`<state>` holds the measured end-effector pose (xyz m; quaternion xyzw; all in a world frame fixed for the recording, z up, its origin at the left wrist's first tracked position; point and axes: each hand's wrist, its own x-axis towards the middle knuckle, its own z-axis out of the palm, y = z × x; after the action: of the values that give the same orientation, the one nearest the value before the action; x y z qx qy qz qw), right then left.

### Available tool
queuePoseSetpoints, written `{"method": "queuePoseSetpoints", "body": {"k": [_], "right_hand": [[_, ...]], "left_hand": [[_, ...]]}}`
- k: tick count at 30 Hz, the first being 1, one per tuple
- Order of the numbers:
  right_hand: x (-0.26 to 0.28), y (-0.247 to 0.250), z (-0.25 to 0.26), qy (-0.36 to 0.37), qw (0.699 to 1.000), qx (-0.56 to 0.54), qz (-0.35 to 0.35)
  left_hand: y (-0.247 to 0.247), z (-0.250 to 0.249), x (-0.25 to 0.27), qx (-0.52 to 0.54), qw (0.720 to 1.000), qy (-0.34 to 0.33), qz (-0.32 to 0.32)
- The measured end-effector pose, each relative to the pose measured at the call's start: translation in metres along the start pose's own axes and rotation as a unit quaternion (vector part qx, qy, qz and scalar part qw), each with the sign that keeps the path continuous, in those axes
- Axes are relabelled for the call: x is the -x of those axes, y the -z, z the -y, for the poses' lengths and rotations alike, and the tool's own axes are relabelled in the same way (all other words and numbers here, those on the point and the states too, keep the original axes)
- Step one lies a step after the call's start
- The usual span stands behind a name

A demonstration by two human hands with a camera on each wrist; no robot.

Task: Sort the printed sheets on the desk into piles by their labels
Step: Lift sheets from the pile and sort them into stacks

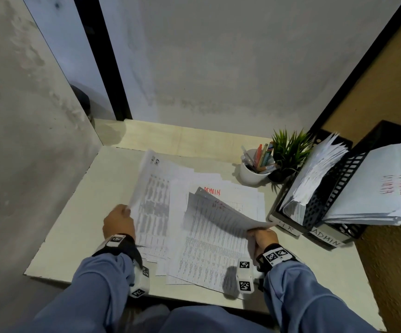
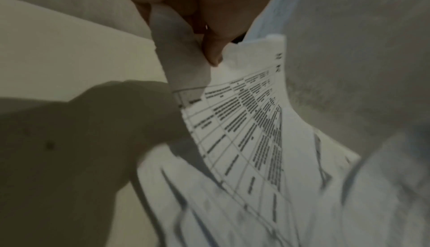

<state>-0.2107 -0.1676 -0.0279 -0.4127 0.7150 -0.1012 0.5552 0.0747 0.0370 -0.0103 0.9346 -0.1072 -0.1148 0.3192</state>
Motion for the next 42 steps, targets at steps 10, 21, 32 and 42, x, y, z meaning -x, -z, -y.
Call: {"method": "queuePoseSetpoints", "body": {"k": [10, 21, 32, 42], "right_hand": [[0.006, -0.006, 0.006, 0.024, 0.998, -0.055, -0.008], [0.018, -0.006, 0.021, 0.043, 0.989, -0.134, 0.052], [0.051, 0.007, 0.051, 0.147, 0.966, -0.165, 0.136], [0.116, 0.024, 0.096, 0.399, 0.9, -0.146, 0.101]], "left_hand": [[0.061, -0.008, -0.051, 0.216, 0.97, -0.032, -0.104], [-0.033, -0.049, 0.04, 0.133, 0.961, -0.104, 0.218], [-0.028, -0.089, 0.054, 0.249, 0.917, -0.081, 0.302], [0.003, -0.139, 0.062, 0.382, 0.888, -0.144, 0.213]]}}
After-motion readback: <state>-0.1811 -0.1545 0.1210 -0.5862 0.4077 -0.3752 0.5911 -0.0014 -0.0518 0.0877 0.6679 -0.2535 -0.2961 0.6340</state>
